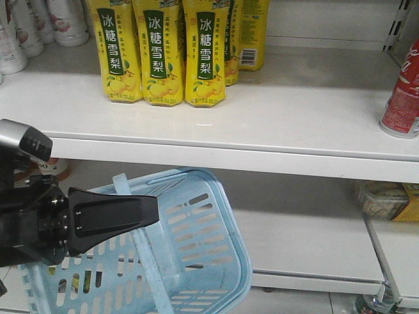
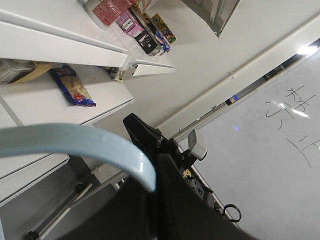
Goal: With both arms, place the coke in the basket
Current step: 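Reach the right gripper toward the red Coca-Cola bottle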
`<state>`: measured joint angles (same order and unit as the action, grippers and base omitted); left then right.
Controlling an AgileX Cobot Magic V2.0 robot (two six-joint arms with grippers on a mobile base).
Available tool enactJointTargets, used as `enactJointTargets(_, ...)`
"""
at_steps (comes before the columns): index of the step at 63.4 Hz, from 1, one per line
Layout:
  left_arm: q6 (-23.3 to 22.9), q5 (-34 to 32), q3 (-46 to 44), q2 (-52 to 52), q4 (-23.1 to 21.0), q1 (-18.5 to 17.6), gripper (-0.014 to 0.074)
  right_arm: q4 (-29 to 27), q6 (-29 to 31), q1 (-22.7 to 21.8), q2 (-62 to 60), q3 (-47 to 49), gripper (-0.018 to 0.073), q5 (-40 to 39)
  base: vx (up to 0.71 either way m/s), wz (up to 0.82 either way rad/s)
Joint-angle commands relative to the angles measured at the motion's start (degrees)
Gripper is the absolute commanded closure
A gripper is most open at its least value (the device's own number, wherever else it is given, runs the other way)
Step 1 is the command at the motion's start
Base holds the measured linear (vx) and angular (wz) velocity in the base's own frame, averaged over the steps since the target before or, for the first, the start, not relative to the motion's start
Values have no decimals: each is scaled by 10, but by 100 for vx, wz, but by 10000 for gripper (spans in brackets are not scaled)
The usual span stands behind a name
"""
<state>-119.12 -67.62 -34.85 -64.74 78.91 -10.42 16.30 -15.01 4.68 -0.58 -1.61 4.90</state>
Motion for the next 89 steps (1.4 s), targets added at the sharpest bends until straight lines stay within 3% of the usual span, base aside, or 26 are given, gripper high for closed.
enactJointTargets(1, 1, -101, -15, 12, -51, -4, 603, 6, 2, 0, -11, -6, 564, -40, 4, -15)
enactJointTargets(82, 1, -101, -15, 12, -51, -4, 603, 6, 1, 0, -11, -6, 564, -43, 2, -9)
enactJointTargets(89, 1, -101, -15, 12, -51, -4, 603, -45, -44, 0, -11, -6, 564, -85, 0, 0)
